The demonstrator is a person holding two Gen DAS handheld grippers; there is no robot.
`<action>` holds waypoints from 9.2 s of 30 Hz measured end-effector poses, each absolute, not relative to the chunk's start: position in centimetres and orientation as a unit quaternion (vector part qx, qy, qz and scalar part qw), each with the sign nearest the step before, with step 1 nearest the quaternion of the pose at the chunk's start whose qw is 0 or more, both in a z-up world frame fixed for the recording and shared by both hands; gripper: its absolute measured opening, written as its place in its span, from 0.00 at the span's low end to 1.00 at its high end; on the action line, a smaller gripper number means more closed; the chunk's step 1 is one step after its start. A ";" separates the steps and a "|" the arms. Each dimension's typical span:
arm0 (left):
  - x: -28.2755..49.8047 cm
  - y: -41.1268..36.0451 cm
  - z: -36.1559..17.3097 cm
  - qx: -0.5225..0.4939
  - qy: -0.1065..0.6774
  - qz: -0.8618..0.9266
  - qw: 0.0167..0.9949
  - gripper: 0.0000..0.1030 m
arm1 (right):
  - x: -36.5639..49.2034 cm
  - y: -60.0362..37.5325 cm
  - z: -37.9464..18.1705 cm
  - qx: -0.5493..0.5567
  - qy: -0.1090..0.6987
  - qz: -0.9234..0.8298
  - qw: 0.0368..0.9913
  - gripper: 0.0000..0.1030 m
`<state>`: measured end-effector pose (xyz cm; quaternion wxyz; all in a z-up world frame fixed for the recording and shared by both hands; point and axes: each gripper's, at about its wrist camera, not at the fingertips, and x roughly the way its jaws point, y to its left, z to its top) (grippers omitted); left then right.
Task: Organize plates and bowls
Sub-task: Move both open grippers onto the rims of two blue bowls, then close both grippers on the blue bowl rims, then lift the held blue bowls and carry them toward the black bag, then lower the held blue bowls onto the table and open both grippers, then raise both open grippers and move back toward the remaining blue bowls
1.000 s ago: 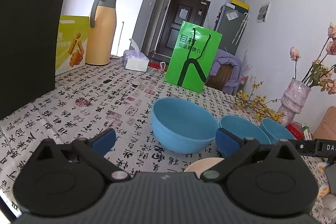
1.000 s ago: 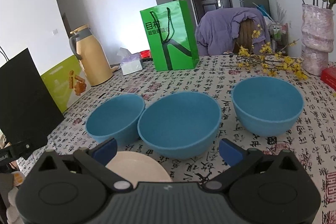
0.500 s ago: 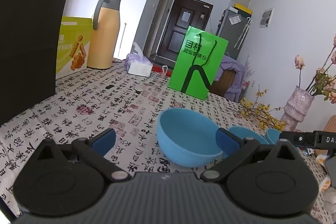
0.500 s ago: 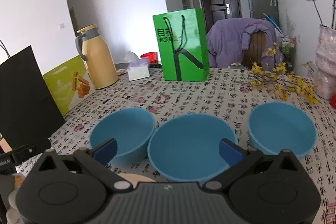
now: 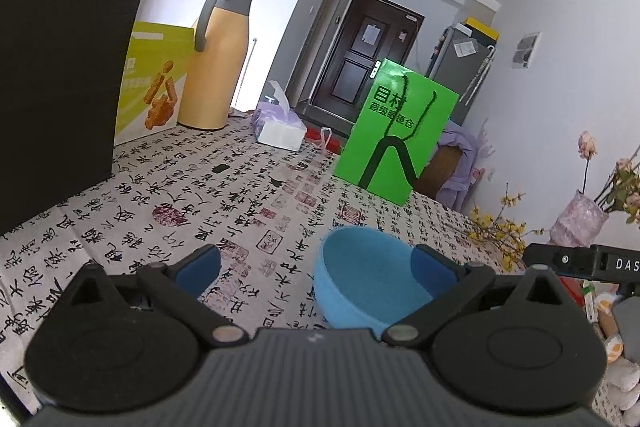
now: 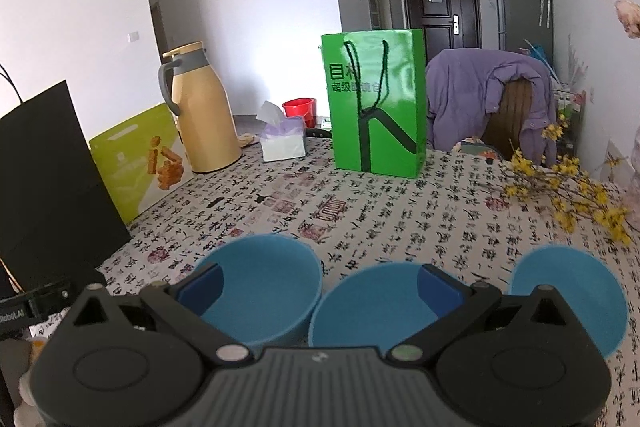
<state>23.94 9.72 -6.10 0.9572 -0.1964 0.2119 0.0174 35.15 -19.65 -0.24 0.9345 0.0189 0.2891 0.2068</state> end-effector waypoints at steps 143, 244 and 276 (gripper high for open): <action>28.8 11.6 -8.1 -0.219 0.246 0.041 0.943 0.19 | 40.5 -6.1 -3.7 -0.077 0.304 0.296 0.902 0.14; 18.7 24.4 -7.6 -0.245 0.213 0.179 0.929 1.00 | 36.5 2.4 -5.1 -0.010 0.354 0.352 0.866 0.96; 16.3 18.4 -4.0 -0.219 0.190 0.157 0.944 1.00 | 33.8 -7.7 -2.8 0.056 0.306 0.326 0.893 1.00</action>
